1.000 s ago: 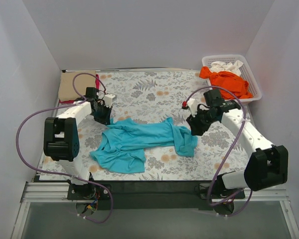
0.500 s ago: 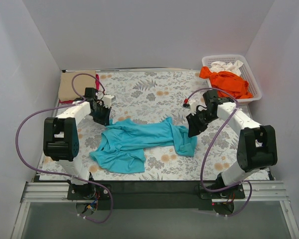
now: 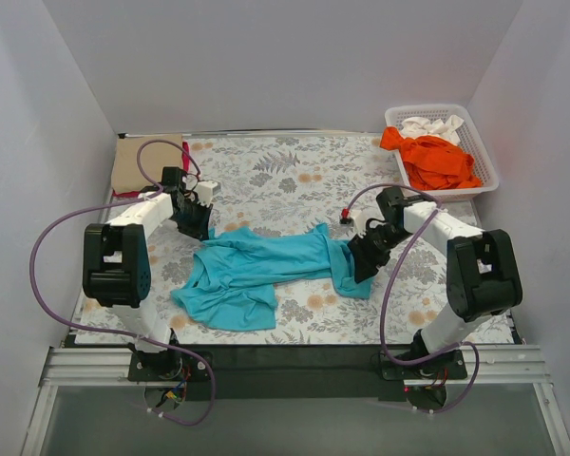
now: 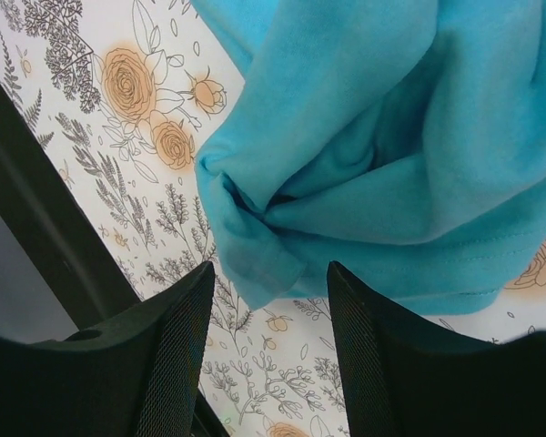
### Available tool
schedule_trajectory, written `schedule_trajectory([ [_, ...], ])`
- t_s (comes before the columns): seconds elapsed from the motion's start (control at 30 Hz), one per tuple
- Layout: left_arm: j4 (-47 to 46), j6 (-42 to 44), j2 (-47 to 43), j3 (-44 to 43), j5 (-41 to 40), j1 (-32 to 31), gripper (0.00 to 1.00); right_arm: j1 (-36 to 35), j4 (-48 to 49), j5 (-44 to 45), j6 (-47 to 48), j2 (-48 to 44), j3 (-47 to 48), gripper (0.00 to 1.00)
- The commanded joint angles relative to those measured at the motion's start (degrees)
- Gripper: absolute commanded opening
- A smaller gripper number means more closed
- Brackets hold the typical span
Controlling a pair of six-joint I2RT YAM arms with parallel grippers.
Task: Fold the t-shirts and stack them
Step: Flatten the tshirt out
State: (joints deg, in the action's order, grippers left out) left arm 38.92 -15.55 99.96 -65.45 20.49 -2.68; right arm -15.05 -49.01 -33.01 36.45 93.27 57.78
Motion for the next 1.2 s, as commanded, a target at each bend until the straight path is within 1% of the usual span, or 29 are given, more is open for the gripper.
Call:
schedule_trajectory([
  [0.0, 0.2, -0.36, -1.0, -1.61, 0.78, 0.48, 0.0, -0.94, 0.06, -1.79, 1.87, -0.29, -0.39, 0.49],
  [0.07, 0.02, -0.44, -1.0, -1.44, 0.43, 0.48, 0.0, -1.74, -0.12, -2.05, 2.13, 0.15, -0.91, 0.47],
  [0.17, -0.07, -0.36, -0.91, -1.35, 0.43, 0.48, 0.0, -2.27, 0.06, -1.7, 2.58, 0.68, -1.44, 0.47],
  [0.2, -0.07, -0.36, -1.0, -1.17, 0.43, 0.48, 0.0, -2.27, 0.06, -1.7, 2.66, 0.68, -1.27, 0.44],
  [0.23, -0.07, -0.44, -1.17, -1.26, 0.43, 0.48, 0.0, -2.27, -0.2, -1.7, 2.58, 0.68, -0.83, 0.34],
  [0.33, 0.19, -0.88, -1.61, -1.52, 0.25, 0.57, 0.0, -2.18, -1.69, -1.09, 3.01, -0.63, -0.04, 0.17],
  [0.37, 0.46, -1.15, -1.96, -1.87, 0.86, 0.74, 0.0, -2.27, -2.57, -0.83, 3.36, -1.16, 0.4, 0.07],
  [0.4, 1.15, -1.32, -2.14, -3.27, 1.65, 1.09, 0.0, -2.18, -3.62, -0.56, 3.54, -1.6, 0.93, 0.02],
  [0.47, 4.05, -1.24, -3.28, -5.55, 3.93, 2.59, 0.0, -2.0, -6.34, 0.84, 4.33, -4.06, 2.77, 0.01],
  [0.57, 5.99, -1.5, -4.95, -10.74, 7.53, 7.76, 0.0, -0.16, -7.93, 3.83, 5.56, -7.4, 5.67, 0.01],
  [0.6, 6.43, -1.59, -5.56, -12.4, 10.16, 9.08, 0.0, 1.24, -8.11, 5.23, 5.74, -7.84, 6.98, 0.01],
  [0.67, 8.36, -1.33, -5.92, -16.89, 12.63, 12.16, 0.0, 3.0, -8.9, 6.2, 6.35, -8.02, 10.84, 0.01],
  [0.77, 10.04, -0.36, -6.53, -19.7, 14.57, 14.36, 0.0, 5.11, -10.92, 8.05, 6.88, -7.41, 14.46, 0.01],
  [0.9, 11.18, 1.04, -9.6, -18.84, 17.12, 17.26, 0.0, 8.01, -12.33, 9.11, 7.58, -7.93, 19.73, 0.01],
  [1.03, 15.3, 3.68, -14.08, -17.08, 19.32, 22.08, 0.0, 11.0, -14.0, 9.72, 8.99, -11.43, 21.14, 0.01],
  [1.1, 15.58, 3.6, -16.2, -17.16, 20.38, 22.98, 0.0, 11.71, -13.65, 10.25, 8.38, -11.97, 22.63, 0.01],
  [1.17, 13.91, 1.59, -16.03, -18.3, 20.82, 23.07, 0.0, 12.94, -11.47, 10.78, 5.84, -10.49, 27.28, 0.01],
])
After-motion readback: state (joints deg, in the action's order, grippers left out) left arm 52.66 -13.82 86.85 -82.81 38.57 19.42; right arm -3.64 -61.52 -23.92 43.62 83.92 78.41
